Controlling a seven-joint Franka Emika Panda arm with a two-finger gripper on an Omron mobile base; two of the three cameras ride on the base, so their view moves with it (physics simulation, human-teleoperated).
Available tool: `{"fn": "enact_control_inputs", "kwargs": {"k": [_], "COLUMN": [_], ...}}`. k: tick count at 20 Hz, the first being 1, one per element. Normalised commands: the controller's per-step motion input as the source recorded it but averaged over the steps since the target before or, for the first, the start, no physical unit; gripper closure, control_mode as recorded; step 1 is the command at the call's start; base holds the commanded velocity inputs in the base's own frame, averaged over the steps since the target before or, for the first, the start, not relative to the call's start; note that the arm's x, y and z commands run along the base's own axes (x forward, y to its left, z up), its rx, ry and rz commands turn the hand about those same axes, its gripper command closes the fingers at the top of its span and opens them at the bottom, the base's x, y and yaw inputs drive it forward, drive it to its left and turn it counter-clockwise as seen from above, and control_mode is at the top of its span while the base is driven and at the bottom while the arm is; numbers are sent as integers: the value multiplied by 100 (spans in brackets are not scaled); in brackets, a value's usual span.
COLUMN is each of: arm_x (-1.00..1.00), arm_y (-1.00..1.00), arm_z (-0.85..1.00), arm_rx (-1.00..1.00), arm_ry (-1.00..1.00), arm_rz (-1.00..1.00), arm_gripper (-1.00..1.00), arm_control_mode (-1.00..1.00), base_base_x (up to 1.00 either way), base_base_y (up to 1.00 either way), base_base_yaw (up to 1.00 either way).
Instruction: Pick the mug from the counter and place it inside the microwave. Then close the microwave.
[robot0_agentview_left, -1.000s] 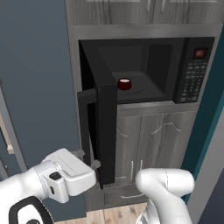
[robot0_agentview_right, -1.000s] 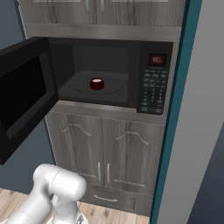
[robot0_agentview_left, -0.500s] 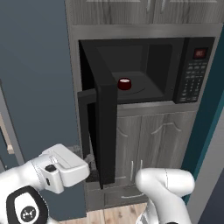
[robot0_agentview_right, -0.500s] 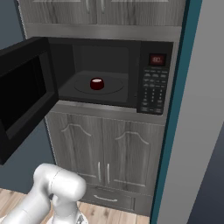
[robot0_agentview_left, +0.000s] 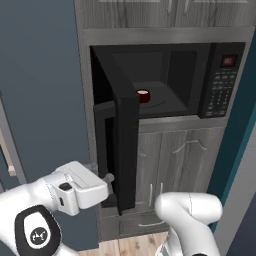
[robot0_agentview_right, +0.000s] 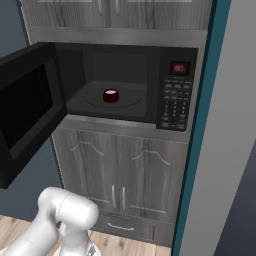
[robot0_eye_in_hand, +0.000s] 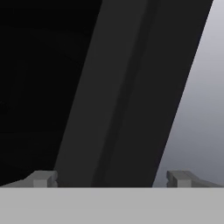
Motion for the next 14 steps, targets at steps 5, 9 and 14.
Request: {"fn": "enact_control_inputs", "kwargs": {"k": [5,9,14], "arm_x": [0,0,5], "arm_y": [-36,-35,-43], "arm_z": [0,9,16], "arm_rx": [0,0,0], "arm_ry": [1,6,7], "arm_rz": [0,0,1], "arm_gripper": [-100,-100,-100], "arm_control_mode": [-100,-100,-100], "base_base_x": [0,0,0], "base_base_y": [0,0,0], "base_base_yaw": [0,0,0]}}
